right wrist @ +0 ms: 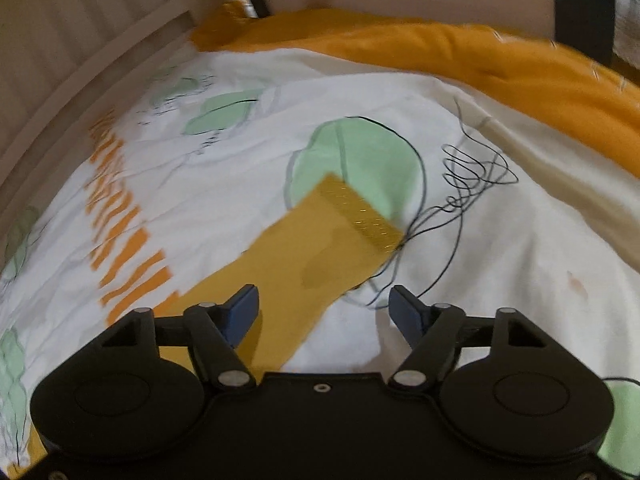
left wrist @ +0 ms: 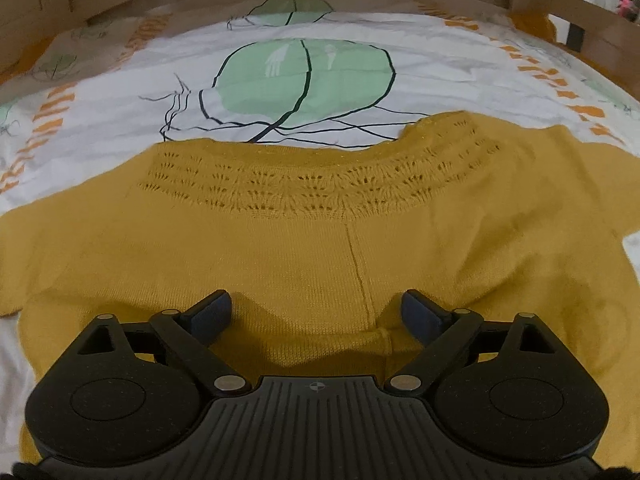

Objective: Fold small clothes
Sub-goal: 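Move the right gripper to a sweater sleeve cuff and close on it, then lift the sleeve with the right gripper, lay it across the body, open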

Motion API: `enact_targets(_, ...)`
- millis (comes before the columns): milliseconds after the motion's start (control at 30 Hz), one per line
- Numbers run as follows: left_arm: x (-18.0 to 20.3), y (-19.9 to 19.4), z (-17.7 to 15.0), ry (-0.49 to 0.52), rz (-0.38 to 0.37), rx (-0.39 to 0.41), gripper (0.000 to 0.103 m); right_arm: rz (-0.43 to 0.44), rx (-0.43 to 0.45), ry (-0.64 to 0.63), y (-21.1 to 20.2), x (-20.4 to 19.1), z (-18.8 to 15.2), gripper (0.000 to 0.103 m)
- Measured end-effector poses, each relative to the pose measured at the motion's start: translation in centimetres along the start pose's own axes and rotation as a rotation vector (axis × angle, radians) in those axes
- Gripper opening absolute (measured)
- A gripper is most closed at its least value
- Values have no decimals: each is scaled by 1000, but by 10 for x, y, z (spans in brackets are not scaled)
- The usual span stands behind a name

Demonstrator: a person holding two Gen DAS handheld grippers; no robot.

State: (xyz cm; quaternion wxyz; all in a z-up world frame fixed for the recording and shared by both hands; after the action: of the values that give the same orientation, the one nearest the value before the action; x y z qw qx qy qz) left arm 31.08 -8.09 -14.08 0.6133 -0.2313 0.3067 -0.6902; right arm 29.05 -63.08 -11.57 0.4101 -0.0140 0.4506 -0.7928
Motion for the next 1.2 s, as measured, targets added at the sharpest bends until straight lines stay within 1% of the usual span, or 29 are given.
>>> enact_targets(100,0,2,0,4,3,0,97,34,-9,64,15,7,1,68)
enact_targets(200,0,5,0,6,4,1,100,27,11,101,27,12,2,61)
enact_targets(267,0,6,0,5,6,1,102,24,22,121,33,13,6,53)
enact_targets(300,0,6,-1,4,7,0,103,21,29,131,34,15,8,47)
enact_targets(333,0,7,0,3,7,-2,103,14,34,137,36,17,9,27)
enact_targets(367,0,7,0,2,7,-5,103,3,36,144,37,19,10,12)
enact_targets(467,-1,8,2,1,-1,-21,103,7,46,151,34,21,12,10)
enact_targets(567,-3,10,5,-4,-20,-43,103,39,77,79,18,2,17,10)
enact_targets(633,-4,10,7,-9,-38,-57,102,94,92,34,1,-19,22,10)
enact_targets(733,-8,6,9,-20,-70,-74,99,199,118,-55,-32,-63,27,10)
enact_targets(767,-10,3,10,-28,-80,-76,97,236,125,-91,-45,-80,27,10)
enact_targets(800,-11,0,10,-37,-90,-79,90,273,128,-121,-57,-97,25,10)
enact_targets(833,-14,-4,11,-47,-99,-84,90,313,130,-152,-69,-114,21,10)
enact_targets(900,-21,-13,10,-75,-111,-81,90,393,125,-218,-91,-152,10,10)
enact_targets(1000,-34,-25,9,-93,-115,-70,90,502,100,-302,-116,-204,-19,10)
enact_targets(1067,-44,-32,10,-101,-109,-62,90,584,80,-349,-132,-239,-46,10)
enact_targets(1200,-71,-44,7,-130,-88,-46,90,701,22,-429,-148,-290,-107,10)
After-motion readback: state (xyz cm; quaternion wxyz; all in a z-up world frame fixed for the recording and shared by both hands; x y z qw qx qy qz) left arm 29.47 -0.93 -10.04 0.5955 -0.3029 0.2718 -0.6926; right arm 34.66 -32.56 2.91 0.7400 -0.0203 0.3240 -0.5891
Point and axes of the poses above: each gripper's, at about its wrist camera, not at the fingertips, and y roughly the way its jaws point, x to its right, z to its top, the point moved 6 cm from there along y, roughly the way its jaws point, and after that the axes turned 4 degrees about x, right-handed, at the moved point
